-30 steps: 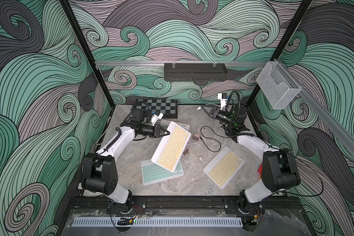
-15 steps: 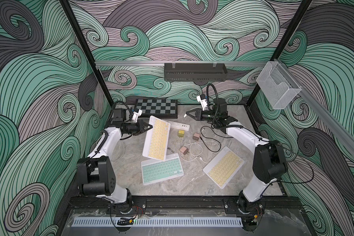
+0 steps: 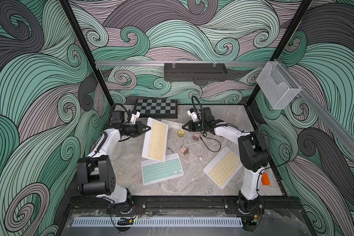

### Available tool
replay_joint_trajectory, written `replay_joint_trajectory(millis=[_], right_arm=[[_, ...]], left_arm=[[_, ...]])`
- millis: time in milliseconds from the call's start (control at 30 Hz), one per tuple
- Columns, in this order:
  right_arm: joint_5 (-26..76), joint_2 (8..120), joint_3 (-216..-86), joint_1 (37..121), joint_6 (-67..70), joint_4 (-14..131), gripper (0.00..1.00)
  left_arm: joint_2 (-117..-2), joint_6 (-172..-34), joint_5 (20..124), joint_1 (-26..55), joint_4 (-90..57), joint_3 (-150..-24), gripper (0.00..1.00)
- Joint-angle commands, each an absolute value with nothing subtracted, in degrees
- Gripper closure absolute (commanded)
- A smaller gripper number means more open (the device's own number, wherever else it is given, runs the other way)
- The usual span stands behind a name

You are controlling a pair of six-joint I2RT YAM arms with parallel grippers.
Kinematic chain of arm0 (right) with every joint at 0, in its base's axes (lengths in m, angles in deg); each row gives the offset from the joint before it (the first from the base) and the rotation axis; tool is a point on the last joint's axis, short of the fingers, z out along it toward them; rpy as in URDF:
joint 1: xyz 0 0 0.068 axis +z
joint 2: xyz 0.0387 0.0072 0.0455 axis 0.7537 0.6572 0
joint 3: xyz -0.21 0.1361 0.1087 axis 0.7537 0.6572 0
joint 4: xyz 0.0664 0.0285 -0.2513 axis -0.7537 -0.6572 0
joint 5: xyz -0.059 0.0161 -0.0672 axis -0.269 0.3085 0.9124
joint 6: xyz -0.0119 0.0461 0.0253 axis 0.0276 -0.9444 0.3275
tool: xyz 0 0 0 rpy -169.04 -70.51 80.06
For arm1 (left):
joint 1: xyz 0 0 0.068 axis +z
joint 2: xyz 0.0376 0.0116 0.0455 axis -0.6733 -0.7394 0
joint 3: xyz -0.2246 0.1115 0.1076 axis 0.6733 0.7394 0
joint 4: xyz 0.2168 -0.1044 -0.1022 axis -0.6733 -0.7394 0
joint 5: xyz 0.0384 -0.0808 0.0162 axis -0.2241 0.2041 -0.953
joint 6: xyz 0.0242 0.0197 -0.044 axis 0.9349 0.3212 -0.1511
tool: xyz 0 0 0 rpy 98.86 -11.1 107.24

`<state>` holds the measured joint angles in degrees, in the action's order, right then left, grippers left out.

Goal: Unplug the wireless keyboard
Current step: Place the power cord at the center of the board.

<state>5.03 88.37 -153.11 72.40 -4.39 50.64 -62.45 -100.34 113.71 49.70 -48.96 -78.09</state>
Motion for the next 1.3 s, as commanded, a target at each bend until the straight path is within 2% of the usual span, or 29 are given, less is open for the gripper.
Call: replay_joint_trajectory(millis=[0, 67, 133, 367, 533, 767, 933, 1100, 1267], right_arm=[[6.9, 89.6, -154.9, 73.3, -1.9, 48.4, 1.0], [6.8, 90.5, -155.4, 74.0, -1.4, 47.8, 1.0], [6.6, 91.4, -156.0, 74.4, -1.3, 47.1, 0.94], [7.7, 93.1, -157.6, 74.8, -1.7, 44.1, 0.64], [7.8, 91.8, -156.9, 74.8, -2.1, 43.2, 0.55], [2.7, 91.3, -158.1, 75.5, -2.7, 38.2, 0.47], [-5.2, 90.8, -157.9, 75.7, -3.4, 37.7, 0.4], [-11.8, 89.2, -156.5, 75.8, -7.8, 40.1, 0.38], [-10.3, 86.4, -155.9, 75.9, -7.6, 38.9, 0.38]], left_arm=[[-63.2, -101.2, 117.2, 50.3, -47.6, -79.1, 1.0], [-63.6, -101.2, 117.2, 50.3, -47.6, -79.2, 1.0], [-63.9, -101.0, 117.4, 50.3, -48.0, -79.5, 1.0], [-65.5, -99.7, 117.3, 50.3, -50.4, -82.1, 1.0], [-67.4, -97.9, 116.9, 50.3, -52.1, -84.9, 1.0], [-69.9, -96.2, 114.9, 50.3, -55.1, -89.1, 1.0], [-70.7, -96.5, 115.3, 50.3, -54.8, -89.6, 1.0], [-70.9, -96.1, 115.2, 50.3, -54.9, -89.6, 1.0], [-73.1, -90.2, 112.3, 49.8, -61.0, -95.2, 1.0]])
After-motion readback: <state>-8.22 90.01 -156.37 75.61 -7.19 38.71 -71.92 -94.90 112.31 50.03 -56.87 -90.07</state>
